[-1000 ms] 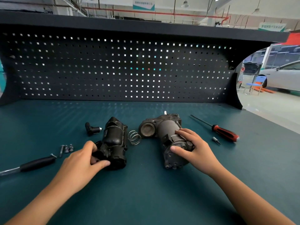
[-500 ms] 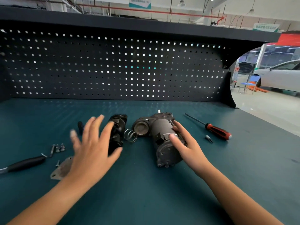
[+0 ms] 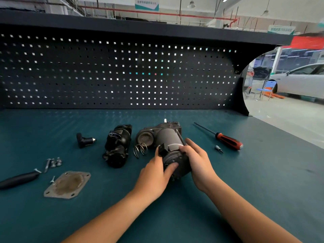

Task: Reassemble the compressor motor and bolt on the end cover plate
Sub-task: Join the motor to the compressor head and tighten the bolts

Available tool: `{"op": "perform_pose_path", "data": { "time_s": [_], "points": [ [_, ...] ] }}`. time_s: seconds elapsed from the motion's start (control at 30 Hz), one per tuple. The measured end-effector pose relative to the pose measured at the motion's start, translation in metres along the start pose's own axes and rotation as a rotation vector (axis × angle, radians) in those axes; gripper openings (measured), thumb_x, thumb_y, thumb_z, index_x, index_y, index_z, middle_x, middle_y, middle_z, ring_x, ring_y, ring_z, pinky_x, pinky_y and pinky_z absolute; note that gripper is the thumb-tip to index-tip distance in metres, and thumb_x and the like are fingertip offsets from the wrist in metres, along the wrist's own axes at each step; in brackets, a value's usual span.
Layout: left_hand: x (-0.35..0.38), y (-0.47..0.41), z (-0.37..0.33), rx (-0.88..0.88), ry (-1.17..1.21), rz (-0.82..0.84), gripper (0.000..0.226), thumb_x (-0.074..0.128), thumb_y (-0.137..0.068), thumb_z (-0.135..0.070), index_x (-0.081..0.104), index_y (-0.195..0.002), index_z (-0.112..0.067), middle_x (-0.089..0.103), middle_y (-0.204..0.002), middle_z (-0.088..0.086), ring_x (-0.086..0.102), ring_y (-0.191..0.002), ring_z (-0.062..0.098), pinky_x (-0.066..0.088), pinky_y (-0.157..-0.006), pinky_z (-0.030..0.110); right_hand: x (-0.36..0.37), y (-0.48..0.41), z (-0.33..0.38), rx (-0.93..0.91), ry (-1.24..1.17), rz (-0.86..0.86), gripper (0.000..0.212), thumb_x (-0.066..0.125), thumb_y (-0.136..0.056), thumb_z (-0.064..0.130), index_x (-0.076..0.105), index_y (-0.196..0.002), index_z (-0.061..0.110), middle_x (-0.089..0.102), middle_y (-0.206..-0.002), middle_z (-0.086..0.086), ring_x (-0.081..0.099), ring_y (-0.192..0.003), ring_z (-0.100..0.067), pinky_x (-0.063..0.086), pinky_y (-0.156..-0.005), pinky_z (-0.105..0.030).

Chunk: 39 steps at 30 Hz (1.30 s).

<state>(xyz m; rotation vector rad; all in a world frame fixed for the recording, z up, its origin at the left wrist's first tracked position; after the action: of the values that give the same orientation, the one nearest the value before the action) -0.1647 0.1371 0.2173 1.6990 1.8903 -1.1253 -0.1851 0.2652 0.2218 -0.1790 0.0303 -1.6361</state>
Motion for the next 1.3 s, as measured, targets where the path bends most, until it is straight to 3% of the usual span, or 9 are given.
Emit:
{"op": "perform_pose_path", "data": {
  "time_s": [0.2, 0.33, 0.43, 0.53, 0.63, 0.73, 0.87, 1.17, 1.3],
  "points": [
    [-0.005, -0.005, 0.003, 0.027, 0.000, 0.021, 0.044, 0.050, -0.093, -0.040, 0.042, -0.132, -0.019, 0.054, -0.131, 0.004, 0.049, -0.122, 0.024, 0.037, -0.086, 0.028, 0.003, 0.000, -0.003, 0.003, -0.076, 0.010, 0.054, 0.058, -0.087, 0.010, 0.043, -0.138, 0.010, 0.051, -0.136, -0.002, 0.055, -0.113, -0.012, 0.044, -0.088, -0.021],
    [0.001, -0.011, -0.010, 0.121, 0.184, 0.012, 0.041, 0.049, -0.095, -0.029, 0.051, -0.131, -0.009, 0.015, -0.156, 0.006, 0.005, -0.144, 0.008, 0.010, -0.109, 0.014, -0.004, -0.001, -0.005, 0.009, -0.167, -0.014, 0.052, 0.058, -0.087, 0.006, 0.045, -0.137, 0.011, 0.052, -0.133, 0.000, 0.055, -0.112, -0.011, 0.045, -0.085, -0.021],
    [0.003, -0.011, -0.012, -0.041, 0.551, -0.162, 0.040, 0.052, -0.092, -0.029, 0.055, -0.125, -0.006, 0.038, -0.146, 0.010, 0.033, -0.137, 0.018, 0.026, -0.113, 0.031, -0.002, -0.001, -0.006, 0.006, -0.211, 0.011, 0.039, 0.057, -0.087, 0.004, 0.055, -0.124, 0.016, 0.065, -0.108, 0.012, 0.064, -0.093, -0.001, 0.050, -0.070, -0.014],
    [0.000, -0.005, -0.004, -0.275, 0.782, -0.443, 0.027, 0.060, -0.088, -0.029, 0.064, -0.105, -0.008, 0.067, -0.102, 0.004, 0.064, -0.098, 0.017, 0.051, -0.082, 0.030, 0.009, -0.001, -0.010, 0.009, -0.198, 0.027, 0.040, 0.061, -0.084, 0.006, 0.055, -0.118, 0.026, 0.069, -0.104, 0.010, 0.067, -0.088, -0.002, 0.051, -0.067, -0.015],
    [-0.001, -0.006, 0.004, -0.416, 0.921, -0.530, 0.020, 0.063, -0.087, -0.026, 0.067, -0.090, -0.007, 0.069, -0.085, 0.004, 0.066, -0.084, 0.020, 0.053, -0.076, 0.032, 0.020, -0.002, -0.011, 0.001, -0.196, 0.066, 0.034, 0.060, -0.085, 0.005, 0.058, -0.103, 0.033, 0.073, -0.090, 0.012, 0.069, -0.085, -0.002, 0.051, -0.065, -0.013],
    [-0.003, -0.007, 0.009, -0.491, 0.987, -0.544, 0.017, 0.059, -0.090, -0.020, 0.065, -0.085, -0.004, 0.067, -0.081, 0.009, 0.065, -0.083, 0.026, 0.054, -0.078, 0.037, 0.027, 0.001, -0.008, 0.026, -0.203, 0.067, 0.050, 0.061, -0.084, 0.009, 0.051, -0.130, 0.025, 0.066, -0.116, 0.003, 0.064, -0.103, -0.010, 0.051, -0.085, -0.024],
    [-0.008, -0.010, 0.010, -0.448, 0.946, -0.515, 0.015, 0.058, -0.089, -0.016, 0.064, -0.081, -0.005, 0.064, -0.073, 0.002, 0.064, -0.079, 0.025, 0.049, -0.070, 0.030, 0.030, 0.005, -0.010, 0.034, -0.213, 0.075, 0.055, 0.060, -0.086, 0.013, 0.045, -0.137, 0.024, 0.048, -0.140, 0.000, 0.048, -0.126, -0.016, 0.038, -0.108, -0.038],
    [-0.021, -0.019, -0.007, -0.177, 0.687, -0.442, 0.032, 0.057, -0.088, -0.012, 0.062, -0.118, -0.004, 0.064, -0.118, 0.010, 0.057, -0.113, 0.021, 0.042, -0.102, 0.039, 0.018, 0.008, 0.001, -0.018, 0.182, 0.038, 0.062, 0.039, -0.085, 0.033, 0.026, -0.145, 0.035, 0.035, -0.134, 0.012, 0.034, -0.128, -0.008, 0.020, -0.113, -0.038],
    [-0.028, -0.025, -0.013, -0.025, 0.535, -0.418, 0.033, 0.058, -0.088, -0.011, 0.060, -0.121, -0.005, 0.058, -0.123, -0.001, 0.051, -0.113, 0.008, 0.033, -0.093, 0.009, 0.004, 0.000, 0.007, -0.075, 0.479, -0.033, 0.056, 0.025, -0.094, 0.046, 0.022, -0.146, 0.026, 0.025, -0.150, 0.010, 0.003, -0.143, -0.009, -0.009, -0.113, -0.046]
  ]
}}
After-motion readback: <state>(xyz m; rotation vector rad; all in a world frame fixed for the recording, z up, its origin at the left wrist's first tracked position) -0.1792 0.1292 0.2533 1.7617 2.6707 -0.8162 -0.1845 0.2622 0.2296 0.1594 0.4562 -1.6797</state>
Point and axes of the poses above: each hand's wrist, its own y-axis away from the middle knuckle, its own x-axis out of the palm, z = x × y, the point moved 7 cm from there along -y, towards the middle knuckle
